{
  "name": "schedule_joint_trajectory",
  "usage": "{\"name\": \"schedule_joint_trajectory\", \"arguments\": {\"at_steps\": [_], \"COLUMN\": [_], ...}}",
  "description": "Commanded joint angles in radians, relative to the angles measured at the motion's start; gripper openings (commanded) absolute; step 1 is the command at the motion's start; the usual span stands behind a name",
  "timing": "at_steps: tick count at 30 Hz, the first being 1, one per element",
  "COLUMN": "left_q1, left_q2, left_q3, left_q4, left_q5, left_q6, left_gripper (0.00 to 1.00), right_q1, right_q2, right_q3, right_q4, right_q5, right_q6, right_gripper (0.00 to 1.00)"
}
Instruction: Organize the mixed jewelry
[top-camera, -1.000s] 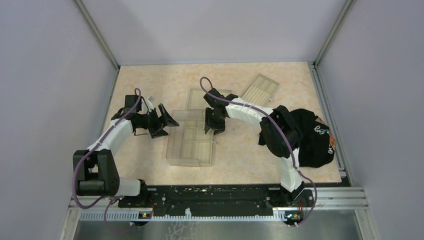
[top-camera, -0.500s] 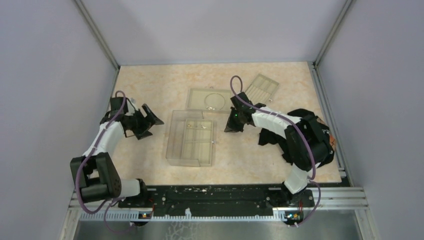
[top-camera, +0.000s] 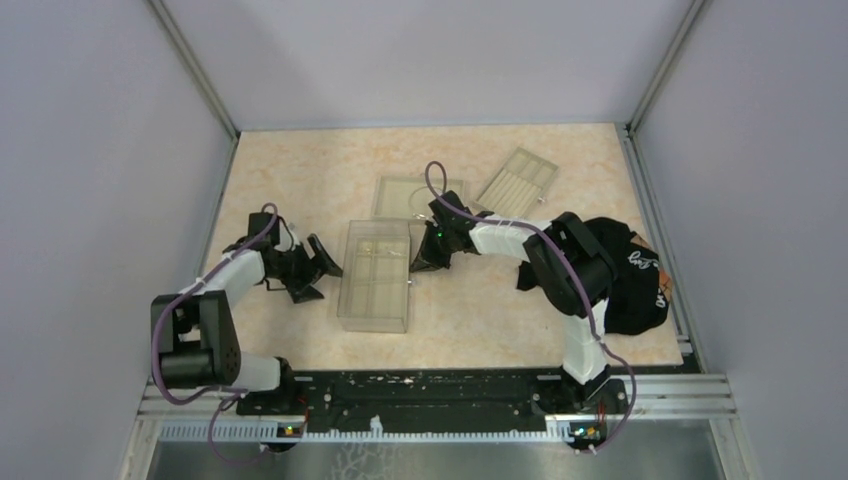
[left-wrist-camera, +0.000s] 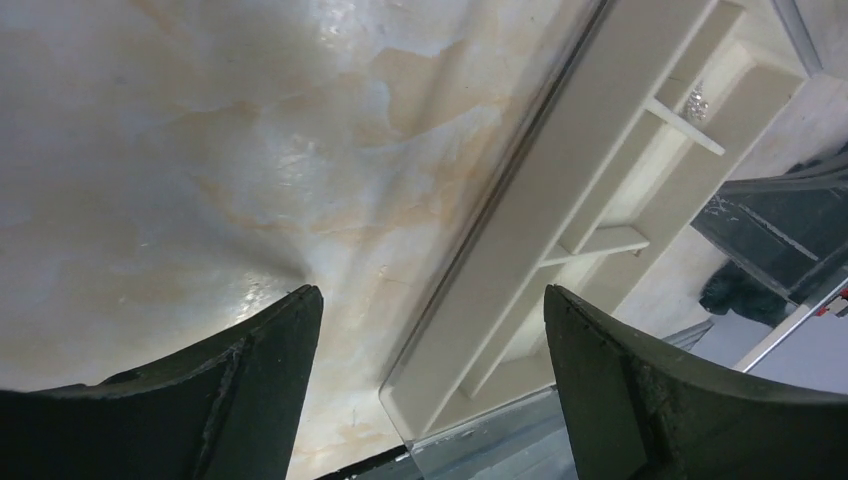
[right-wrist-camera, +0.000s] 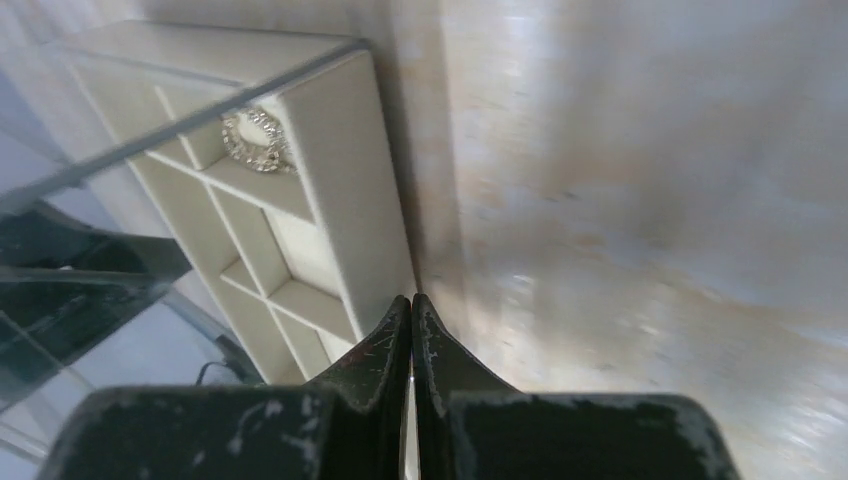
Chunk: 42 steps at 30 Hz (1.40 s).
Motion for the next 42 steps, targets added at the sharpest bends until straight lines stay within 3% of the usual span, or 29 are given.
{"name": "schedule_joint_trajectory", "arguments": {"at_steps": [1, 4, 7, 12, 13, 14, 16, 19, 20, 27, 35, 42], "left_q1": [-0.046, -0.071, -0.108, -0.097, -0.087, -0.083, -0.056, -0.051, -0.051, -0.052, -0.052, -0.052], "left_q2": [0.029, 0.045, 0.069, 0.056, 0.054, 0.054, 0.057, 0.057, 0.056, 0.019, -0.007, -0.031], "left_q3": [0.011, 0.023, 0.06, 0.175, 0.203, 0.279, 0.33, 0.391, 0.405, 0.418, 0.402, 0.386], "left_q4": [0.048, 0.075, 0.053, -0.034, -0.052, -0.096, -0.121, -0.145, -0.151, -0.095, -0.096, -0.095], "left_q5": [0.041, 0.052, 0.035, -0.075, -0.086, -0.111, -0.127, -0.154, -0.161, -0.09, -0.085, -0.084], "left_q6": [-0.047, -0.077, -0.073, -0.019, -0.004, 0.032, 0.053, 0.069, 0.07, 0.044, 0.035, 0.03], "left_gripper": [0.88, 0.88, 0.88, 0.89, 0.89, 0.89, 0.89, 0.89, 0.89, 0.89, 0.89, 0.89], "right_q1": [0.029, 0.043, 0.05, -0.011, -0.044, -0.135, -0.201, -0.314, -0.346, -0.524, -0.562, -0.59], "right_q2": [0.043, 0.072, 0.08, -0.014, -0.042, -0.12, -0.166, -0.192, -0.193, -0.089, 0.121, 0.149], "right_q3": [0.084, 0.126, 0.201, 0.274, 0.259, 0.205, 0.186, 0.192, 0.199, 0.305, 0.505, 0.463], "right_q4": [0.107, 0.106, -0.007, -0.299, -0.326, -0.353, -0.373, -0.406, -0.413, -0.426, -0.484, -0.439], "right_q5": [-0.093, -0.12, -0.102, 0.195, 0.242, 0.317, 0.382, 0.421, 0.425, 0.462, 0.49, 0.458], "right_q6": [0.052, 0.053, 0.015, -0.129, -0.145, -0.201, -0.244, -0.292, -0.297, -0.289, -0.281, -0.236], "right_gripper": [0.0, 0.0, 0.0, 0.0, 0.06, 0.21, 0.36, 0.51, 0.52, 0.56, 0.56, 0.36]}}
